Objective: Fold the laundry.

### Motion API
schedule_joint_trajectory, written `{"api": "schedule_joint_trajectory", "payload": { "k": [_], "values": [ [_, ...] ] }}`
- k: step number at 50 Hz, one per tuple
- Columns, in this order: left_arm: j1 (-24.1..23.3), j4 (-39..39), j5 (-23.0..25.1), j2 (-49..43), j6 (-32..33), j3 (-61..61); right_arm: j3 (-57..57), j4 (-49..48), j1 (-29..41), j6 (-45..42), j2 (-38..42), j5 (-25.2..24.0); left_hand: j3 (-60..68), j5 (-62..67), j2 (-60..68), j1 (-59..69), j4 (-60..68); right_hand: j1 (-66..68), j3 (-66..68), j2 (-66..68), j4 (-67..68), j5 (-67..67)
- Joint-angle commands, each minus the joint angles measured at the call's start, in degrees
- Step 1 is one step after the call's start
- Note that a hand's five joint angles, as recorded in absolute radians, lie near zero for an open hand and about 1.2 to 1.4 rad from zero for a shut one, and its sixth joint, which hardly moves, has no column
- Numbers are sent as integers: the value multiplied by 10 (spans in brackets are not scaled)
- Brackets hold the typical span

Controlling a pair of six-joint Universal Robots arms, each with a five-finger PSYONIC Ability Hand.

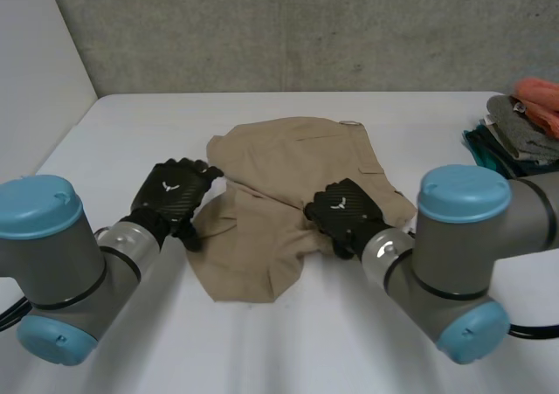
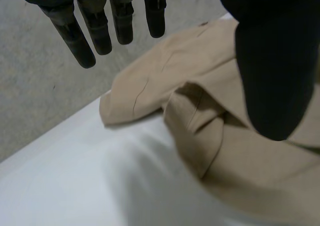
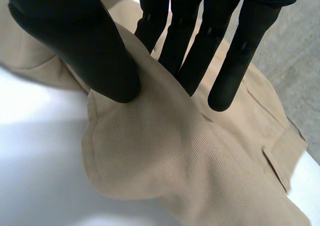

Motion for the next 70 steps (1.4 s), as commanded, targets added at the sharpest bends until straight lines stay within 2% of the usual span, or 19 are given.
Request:
{"api": "schedule_joint_trajectory", "payload": {
  "k": [1, 3, 4, 5, 6, 10, 16, 23, 27, 30, 31, 36, 43, 45, 48, 51, 54, 61, 70],
  "values": [
    [-24, -2, -5, 17, 0, 6, -124, 4, 50, 77, 83, 15, -166, -157, -165, -168, -158, 149, 120, 120, 116, 134],
    [-24, -2, -6, 17, 0, 7, -149, 9, 55, 85, 98, 22, -168, -158, -167, -169, -160, 149, 120, 120, 116, 134],
    [-23, -2, -8, 19, 0, 6, -167, 19, 58, 91, 106, 36, -173, -163, -172, -174, -165, -64, -94, -93, -98, -80],
    [-23, -2, -9, 21, 0, 6, -175, 26, 60, 92, 109, 43, -173, -163, -172, -174, -165, -166, -196, -195, -200, -182],
    [-23, -2, -12, 24, 0, 5, -184, 48, 62, 100, 107, 62, -175, -165, -173, -176, -166, -382, -412, -411, -416, -398],
    [-21, -3, -18, 34, -2, 2, -188, 88, 62, 119, 65, 80, -178, -168, -177, -179, -170, -551, -580, -580, -584, -566],
    [-25, -16, -25, 54, -3, 0, -182, 155, 32, 122, -39, 73, -182, -172, -180, -183, -174, -551, -580, -580, -584, -566],
    [-43, -69, -38, 71, -9, 14, -171, 279, -31, 91, -83, 53, -155, -145, -153, -156, -146, -551, -580, -580, -584, -566],
    [-57, -125, -49, 75, -16, 22, -135, 330, -74, 43, -90, 32, -111, -101, -109, -112, -103, -445, -475, -474, -479, -461],
    [-67, -162, -55, 73, -15, 26, -102, 332, -100, 12, -95, 14, -99, -89, -98, -100, -91, -338, -367, -367, -371, -353],
    [-74, -180, -58, 72, -15, 26, -78, 322, -117, -6, -97, -1, -81, -71, -79, -82, -72, -282, -312, -311, -316, -298],
    [-96, -212, -62, 64, -14, 29, -12, 263, -145, -17, -92, -42, 42, 52, 44, 41, 50, -196, -226, -225, -229, -212],
    [-120, -225, -66, 26, -3, 45, 41, 130, -151, 6, -58, -67, 106, 116, 108, 105, 115, -189, -219, -218, -223, -205],
    [-125, -230, -69, 21, 0, 49, 43, 98, -150, 15, -47, -66, 96, 106, 98, 95, 105, -223, -252, -252, -256, -238],
    [-130, -238, -76, 14, 6, 58, 42, 34, -147, 36, -28, -66, -4, 5, -3, -6, 4, -285, -314, -314, -318, -300],
    [-133, -241, -86, 10, 3, 65, 41, -15, -136, 50, -13, -66, -40, -30, -39, -41, -32, -331, -360, -359, -364, -346],
    [-138, -245, -96, 9, 2, 72, 39, -55, -123, 56, -2, -63, -102, -92, -101, -103, -94, -332, -362, -361, -366, -348],
    [-146, -258, -120, -12, 1, 94, 11, -113, -96, 46, 41, -46, -153, -143, -151, -154, -144, -332, -362, -361, -366, -348],
    [-167, -289, -136, -60, -2, 142, -56, -166, -73, 19, 118, 5, -166, -157, -165, -167, -158, -292, -321, -321, -325, -307]
  ]
}}
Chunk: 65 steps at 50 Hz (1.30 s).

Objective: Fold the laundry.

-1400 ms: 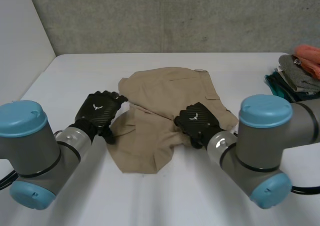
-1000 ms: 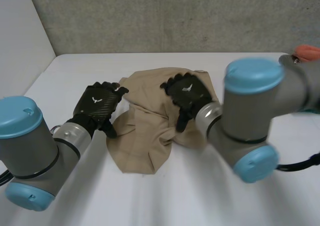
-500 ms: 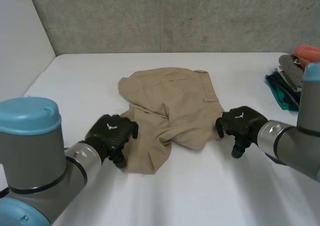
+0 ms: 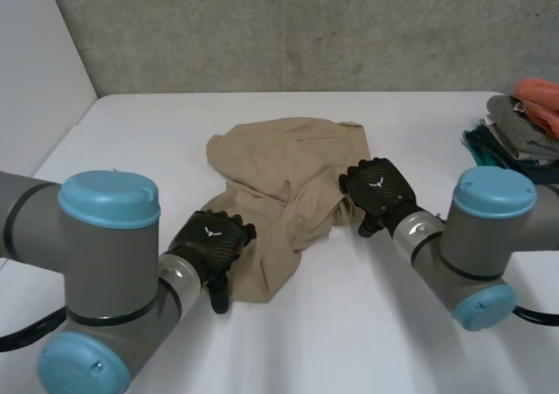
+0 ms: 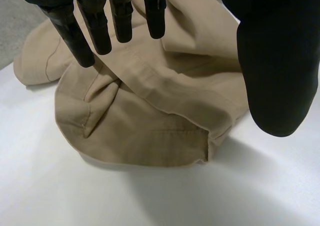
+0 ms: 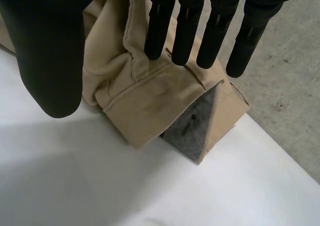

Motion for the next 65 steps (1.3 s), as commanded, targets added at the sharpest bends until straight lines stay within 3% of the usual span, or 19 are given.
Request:
{"api": "schedule_joint_trajectory", "payload": {
  "k": [1, 4, 9, 14, 16, 19, 21, 28, 31, 36, 42, 47, 54, 58, 65],
  "values": [
    [-21, -30, -15, -45, -3, 43, -76, -58, 25, -34, 85, 51, -67, -59, -67, -67, -62, 37, 64, 60, 62, 80],
    [-28, -32, -23, -58, -3, 52, -97, -68, 29, -46, 106, 58, -68, -61, -68, -69, -64, 91, 118, 113, 116, 133],
    [-36, -30, -41, -79, 1, 65, -131, -83, 31, -58, 124, 77, -58, -51, -58, -59, -54, 473, 499, 495, 498, 515],
    [-37, -17, -61, -101, 17, 81, -125, -73, 28, -34, 87, 87, 46, 53, 46, 46, 50, 473, 500, 496, 498, 516],
    [-36, -10, -69, -106, 24, 89, -115, -65, 27, -19, 66, 87, 128, 135, 128, 128, 132, 473, 500, 496, 498, 516],
    [-32, 9, -89, -116, 37, 106, -105, -47, 22, 9, 18, 82, 378, 386, 378, 378, 383, 473, 500, 496, 498, 516],
    [-27, 29, -102, -120, 45, 121, -101, -26, 13, 28, -12, 78, 620, 627, 620, 620, 624, 473, 500, 496, 498, 516],
    [13, 43, -142, -97, 74, 168, -116, 71, -13, 31, -74, 60, 621, 629, 621, 621, 625, 473, 500, 496, 498, 516],
    [42, 34, -143, -32, 66, 175, -132, 145, -27, 1, -107, 49, 621, 629, 621, 621, 625, 473, 500, 496, 498, 516],
    [64, 0, -96, 136, 58, 197, -179, 246, -44, -48, -170, 32, 621, 629, 621, 621, 625, 473, 500, 496, 498, 516],
    [86, -68, -54, 220, 40, 251, -248, 329, -46, -55, -209, 31, 621, 629, 621, 621, 625, 473, 500, 496, 498, 516],
    [102, -118, -49, 211, 29, 297, -305, 414, -53, -66, -201, 17, 621, 629, 621, 621, 625, 473, 500, 496, 498, 516],
    [102, -143, -40, 108, 25, 359, -350, 453, -45, -93, -138, -2, 621, 629, 621, 621, 625, 473, 500, 496, 498, 516],
    [102, -133, -39, 29, 28, 414, -381, 434, -32, -89, -87, 11, 621, 629, 621, 621, 625, 473, 500, 496, 498, 516],
    [116, -40, -22, -75, 18, 587, -528, 293, -5, -59, 16, 101, 621, 629, 621, 621, 625, 473, 500, 496, 498, 516]
  ]
}}
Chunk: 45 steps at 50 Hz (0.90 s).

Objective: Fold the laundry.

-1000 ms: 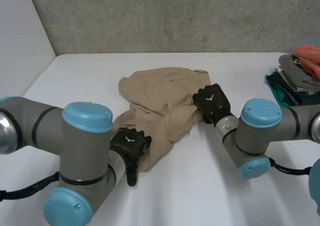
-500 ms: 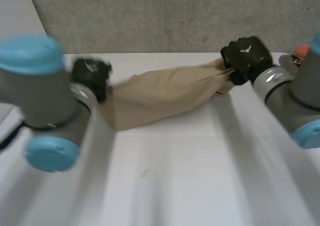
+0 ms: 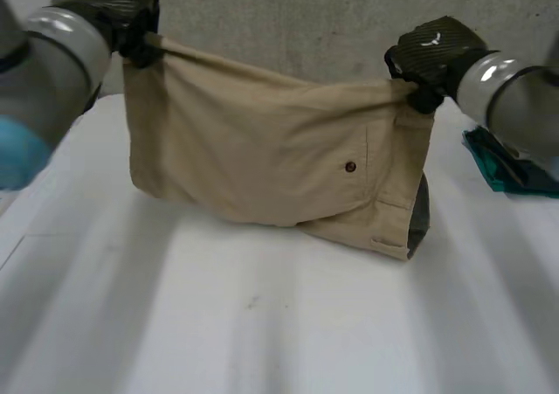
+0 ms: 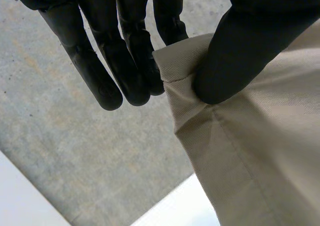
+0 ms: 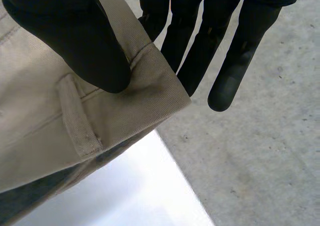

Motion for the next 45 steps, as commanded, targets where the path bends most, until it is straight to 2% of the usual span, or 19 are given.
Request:
{"api": "schedule_joint_trajectory", "payload": {
  "k": [1, 3, 4, 6, 8, 11, 15, 21, 30, 37, 45],
  "values": [
    [16, 117, 16, -105, -11, 190, -164, -189, 25, 32, 106, 103, 119, 139, 115, 134, 115, 171, 120, 125, 116, 123],
    [19, 151, 12, -106, -20, 222, -195, -254, 27, 40, 114, 125, 119, 139, 115, 134, 115, 171, 120, 125, 116, 123],
    [21, 185, 9, -102, -33, 243, -211, -315, 28, 52, 114, 142, 119, 139, 115, 134, 115, 171, 120, 125, 116, 123],
    [22, 217, 5, -93, -47, 255, -211, -375, 29, 66, 111, 148, 119, 139, 115, 134, 115, 171, 120, 125, 116, 123],
    [24, 260, 2, -80, -62, 258, -204, -448, 34, 88, 99, 140, 119, 139, 115, 134, 115, 171, 120, 125, 116, 123],
    [21, 289, 5, -70, -65, 251, -182, -480, 46, 99, 85, 113, 119, 139, 115, 134, 115, 171, 120, 125, 116, 123],
    [27, 281, 0, -62, -65, 205, -147, -465, 51, 99, 71, 89, 119, 139, 115, 134, 115, 171, 120, 125, 116, 123],
    [45, 278, -1, -40, -67, 91, -87, -419, 48, 93, 70, 87, 119, 139, 115, 134, 115, 171, 120, 125, 116, 123],
    [29, 268, 36, -47, -62, -162, 81, -340, 53, 38, 126, 48, 119, 139, 115, 134, 115, 171, 120, 125, 116, 123],
    [19, 250, 41, -76, 6, -297, 170, -327, 48, -44, 163, 45, 119, 139, 115, 134, 115, 171, 120, 125, 116, 123],
    [12, 160, 40, -8, 84, -371, 254, -259, 38, -80, 96, 42, 119, 139, 115, 134, 115, 171, 120, 125, 116, 123]
  ]
}}
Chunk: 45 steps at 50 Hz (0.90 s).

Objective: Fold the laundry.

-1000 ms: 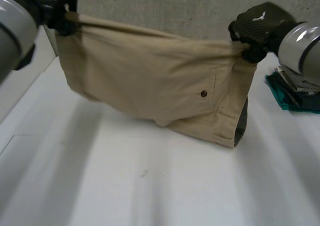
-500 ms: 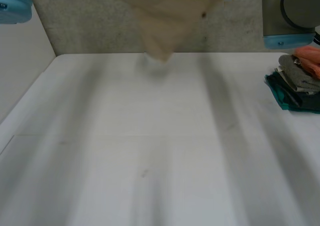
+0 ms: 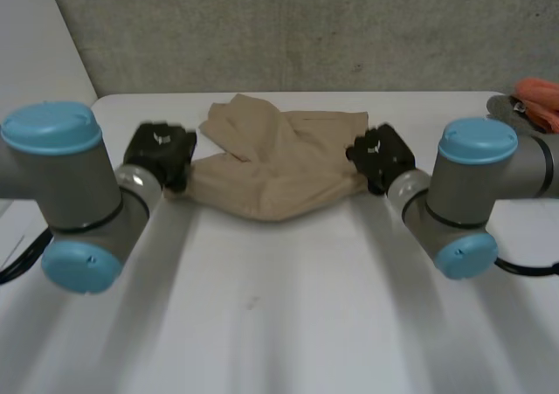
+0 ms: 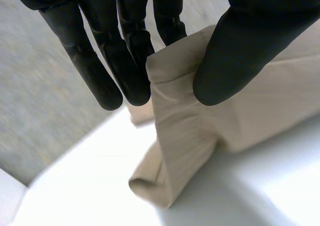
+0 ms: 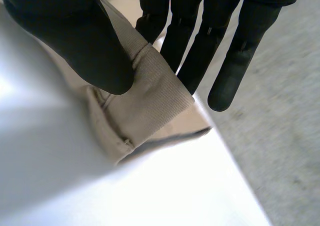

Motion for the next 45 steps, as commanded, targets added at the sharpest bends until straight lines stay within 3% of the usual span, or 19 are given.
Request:
{"api": "schedule_joint_trajectory", "payload": {
  "k": [1, 6, 13, 16, 21, 25, 28, 33, 39, 45],
  "values": [
    [-6, -99, 0, 77, 74, -57, 73, 72, -8, -26, -83, -2, 117, 139, 114, 134, 113, 171, 120, 125, 115, 116],
    [-19, -205, 5, 141, 131, -90, 114, 168, -21, -48, -162, -3, 117, 139, 114, 134, 113, 171, 120, 125, 115, 116],
    [-58, -394, 14, 195, 250, -151, 208, 383, -48, -198, -244, -42, 117, 139, 114, 134, 113, 171, 120, 125, 115, 116],
    [-80, -450, 42, 206, 268, -176, 261, 438, -60, -267, -271, -72, 117, 139, 114, 134, 113, 171, 120, 125, 115, 116],
    [-115, -492, 73, 227, 269, -186, 307, 442, -85, -321, -301, -108, 117, 139, 114, 134, 113, 171, 120, 125, 115, 116],
    [-112, -467, 66, 224, 277, -153, 305, 425, -95, -323, -297, -112, 117, 139, 114, 134, 113, 171, 120, 125, 115, 116],
    [-98, -407, 46, 185, 282, -98, 271, 397, -94, -295, -275, -107, 117, 139, 114, 134, 113, 171, 120, 125, 115, 116],
    [-77, -289, 23, 95, 274, 24, 184, 320, -75, -172, -223, -81, 117, 139, 114, 134, 113, 171, 120, 125, 115, 116],
    [-69, -160, 7, -66, 244, 248, 87, 180, -36, -42, -150, -6, 117, 139, 114, 134, 113, 171, 120, 125, 115, 116],
    [-72, -143, -18, -212, 211, 451, 28, 33, -11, -42, -72, 62, 117, 139, 114, 134, 113, 171, 120, 125, 115, 116]
  ]
}}
